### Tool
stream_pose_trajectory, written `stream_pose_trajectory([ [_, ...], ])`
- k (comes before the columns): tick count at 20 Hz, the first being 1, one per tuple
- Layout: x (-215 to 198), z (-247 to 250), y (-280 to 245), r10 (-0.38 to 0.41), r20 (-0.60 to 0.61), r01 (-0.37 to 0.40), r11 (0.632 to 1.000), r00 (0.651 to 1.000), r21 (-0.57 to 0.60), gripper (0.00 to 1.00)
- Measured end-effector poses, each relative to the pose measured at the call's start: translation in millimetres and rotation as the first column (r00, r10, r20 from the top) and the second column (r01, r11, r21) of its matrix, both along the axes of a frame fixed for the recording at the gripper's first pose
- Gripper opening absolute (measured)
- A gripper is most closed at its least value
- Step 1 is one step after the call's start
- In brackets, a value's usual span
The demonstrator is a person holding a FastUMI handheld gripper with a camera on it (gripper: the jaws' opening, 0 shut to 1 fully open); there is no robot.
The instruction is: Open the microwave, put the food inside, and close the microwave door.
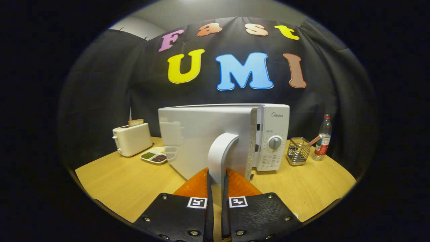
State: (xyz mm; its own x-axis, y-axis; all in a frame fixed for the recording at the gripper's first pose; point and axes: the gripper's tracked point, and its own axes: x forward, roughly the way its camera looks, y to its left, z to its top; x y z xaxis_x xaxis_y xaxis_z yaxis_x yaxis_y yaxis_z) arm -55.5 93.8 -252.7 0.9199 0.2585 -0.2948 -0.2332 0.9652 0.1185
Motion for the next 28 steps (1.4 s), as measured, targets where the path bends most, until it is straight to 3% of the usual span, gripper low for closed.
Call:
stream_pose_trajectory([
  [5,-50.1,11.6,63.0,0.049,0.058,-0.054,0.995,0.997,0.079,0.09],
  [9,-69.8,15.7,106.9,-0.006,0.097,-0.003,0.996,0.995,0.087,0.09],
  [18,-94.5,17.4,184.3,-0.082,0.174,0.09,0.995,0.981,-0.04,0.08],
  [22,-109.5,17.6,184.5,-0.068,0.149,0.072,0.997,0.986,-0.023,0.08],
  [24,-125.9,18.1,191.0,0.014,0.142,-0.01,1.0,0.99,-0.029,0.09],
  [25,-134.7,19.8,195.7,0.076,0.146,-0.074,0.997,0.986,-0.021,0.13],
  [27,-151.5,16.9,182.3,0.166,0.135,-0.162,0.986,0.977,-0.044,0.55],
  [28,-158.5,13.1,170.8,0.211,0.114,-0.206,0.977,0.971,-0.056,0.67],
])
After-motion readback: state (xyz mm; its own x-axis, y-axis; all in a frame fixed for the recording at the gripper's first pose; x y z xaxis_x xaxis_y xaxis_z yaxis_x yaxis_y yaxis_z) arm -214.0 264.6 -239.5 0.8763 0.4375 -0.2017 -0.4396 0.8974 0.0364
